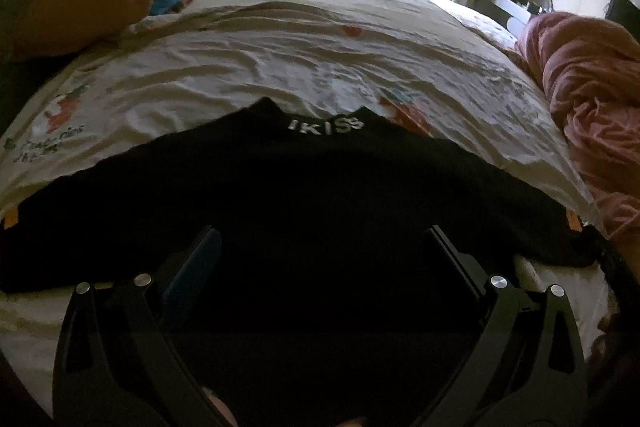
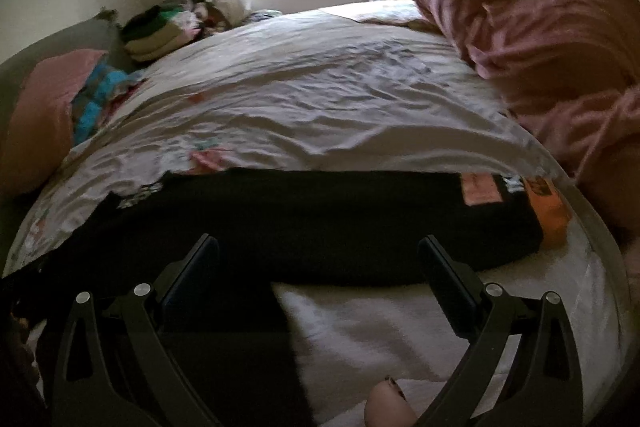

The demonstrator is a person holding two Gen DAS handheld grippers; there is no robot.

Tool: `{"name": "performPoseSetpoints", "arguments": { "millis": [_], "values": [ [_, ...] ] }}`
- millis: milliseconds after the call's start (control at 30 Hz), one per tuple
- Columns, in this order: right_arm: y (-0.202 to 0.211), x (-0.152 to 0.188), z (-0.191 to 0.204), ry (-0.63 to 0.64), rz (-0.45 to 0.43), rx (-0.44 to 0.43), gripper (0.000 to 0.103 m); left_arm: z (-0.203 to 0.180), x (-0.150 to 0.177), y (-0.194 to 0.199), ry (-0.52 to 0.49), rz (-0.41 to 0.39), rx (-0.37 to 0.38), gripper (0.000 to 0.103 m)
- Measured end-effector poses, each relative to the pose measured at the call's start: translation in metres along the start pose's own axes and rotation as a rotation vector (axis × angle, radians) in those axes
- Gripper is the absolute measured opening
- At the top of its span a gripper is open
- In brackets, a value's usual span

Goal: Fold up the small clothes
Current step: 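Move the right gripper to the orange cuff of the sleeve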

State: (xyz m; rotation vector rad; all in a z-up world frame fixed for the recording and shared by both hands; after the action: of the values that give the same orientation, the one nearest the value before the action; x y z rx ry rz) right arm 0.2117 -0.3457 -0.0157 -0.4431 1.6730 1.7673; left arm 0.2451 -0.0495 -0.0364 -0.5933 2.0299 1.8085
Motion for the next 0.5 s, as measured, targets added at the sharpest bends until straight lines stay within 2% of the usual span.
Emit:
{"name": "performPoseSetpoints", "arguments": {
  "millis": [267,500],
  "values": [
    [-0.024,0.006,-0.070,-0.133,0.046,0.113,0.099,-0.016,0.002,-0.034,-0.006,0.055,-0.001,0.094],
    [-0.038,0.028,-0.133,-0.254,0.122,0.203,0.099,-0.013,0.004,-0.055,-0.016,0.071,-0.048,0.094]
  ]
}}
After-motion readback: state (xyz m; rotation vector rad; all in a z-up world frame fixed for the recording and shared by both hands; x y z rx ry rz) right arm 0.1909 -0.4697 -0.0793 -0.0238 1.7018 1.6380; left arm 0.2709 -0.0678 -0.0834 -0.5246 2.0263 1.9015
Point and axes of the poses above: each gripper's, at about its wrist camera, not at the fingertips, and y roughly against the way its jaws point, z to its left, x to its underside, the point moved 8 cm from there along -y, roughly the way its jaws point, and after that the axes turned 6 degrees about z, right-handed, at the moved point
